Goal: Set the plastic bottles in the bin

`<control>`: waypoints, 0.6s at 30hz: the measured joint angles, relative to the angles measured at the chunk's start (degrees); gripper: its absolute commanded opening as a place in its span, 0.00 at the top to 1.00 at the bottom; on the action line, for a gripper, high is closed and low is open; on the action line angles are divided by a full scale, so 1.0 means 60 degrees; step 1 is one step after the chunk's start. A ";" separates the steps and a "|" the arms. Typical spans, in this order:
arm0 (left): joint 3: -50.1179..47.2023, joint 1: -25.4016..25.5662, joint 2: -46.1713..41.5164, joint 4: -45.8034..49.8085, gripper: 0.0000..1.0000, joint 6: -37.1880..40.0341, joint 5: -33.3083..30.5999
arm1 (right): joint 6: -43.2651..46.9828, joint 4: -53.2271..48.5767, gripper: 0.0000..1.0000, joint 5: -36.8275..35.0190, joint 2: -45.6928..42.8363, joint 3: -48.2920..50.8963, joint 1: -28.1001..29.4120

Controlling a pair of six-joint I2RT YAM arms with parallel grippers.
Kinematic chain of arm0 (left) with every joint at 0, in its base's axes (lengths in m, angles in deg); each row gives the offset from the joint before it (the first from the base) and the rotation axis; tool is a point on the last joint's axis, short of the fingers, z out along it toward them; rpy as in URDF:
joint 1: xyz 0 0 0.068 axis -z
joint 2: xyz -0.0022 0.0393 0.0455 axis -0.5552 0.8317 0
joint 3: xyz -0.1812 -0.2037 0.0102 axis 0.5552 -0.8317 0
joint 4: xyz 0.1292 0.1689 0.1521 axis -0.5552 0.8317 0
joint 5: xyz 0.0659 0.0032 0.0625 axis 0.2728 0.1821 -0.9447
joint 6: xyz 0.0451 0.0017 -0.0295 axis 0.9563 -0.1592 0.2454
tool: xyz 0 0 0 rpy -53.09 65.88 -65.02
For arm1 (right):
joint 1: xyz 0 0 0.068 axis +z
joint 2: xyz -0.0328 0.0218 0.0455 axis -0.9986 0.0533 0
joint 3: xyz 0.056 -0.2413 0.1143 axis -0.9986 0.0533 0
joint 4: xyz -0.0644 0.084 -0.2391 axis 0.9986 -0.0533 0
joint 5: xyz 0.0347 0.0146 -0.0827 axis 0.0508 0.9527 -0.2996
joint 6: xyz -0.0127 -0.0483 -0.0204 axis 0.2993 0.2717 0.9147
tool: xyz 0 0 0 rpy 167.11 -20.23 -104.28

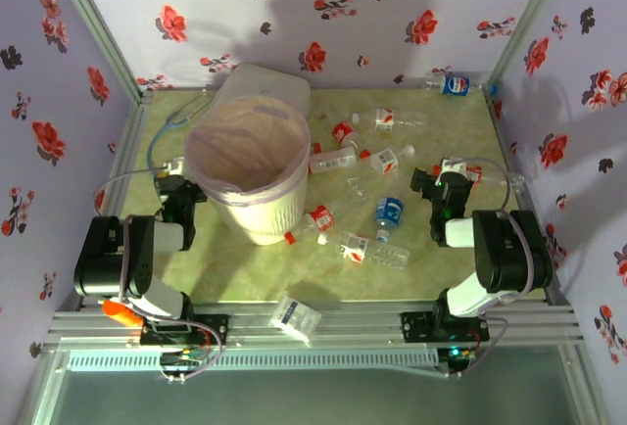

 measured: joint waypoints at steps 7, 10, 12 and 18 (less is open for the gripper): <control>0.0007 -0.0124 0.0000 0.0069 0.00 -0.0015 0.0069 | 0.0000 -0.0004 0.01 0.0095 0.0000 -0.0004 -0.0007; 0.0007 -0.0138 0.0000 0.0080 0.00 -0.0036 0.0080 | -0.0004 -0.0004 0.01 0.0175 0.0000 -0.0018 -0.0044; 0.0022 -0.0142 0.0000 0.0095 0.00 -0.0036 0.0091 | 0.0000 -0.0007 0.01 0.0208 0.0000 -0.0036 -0.0062; 0.0044 -0.0142 0.0000 0.0095 0.00 -0.0036 0.0106 | 0.0000 -0.0004 0.01 0.0215 0.0000 -0.0062 -0.0062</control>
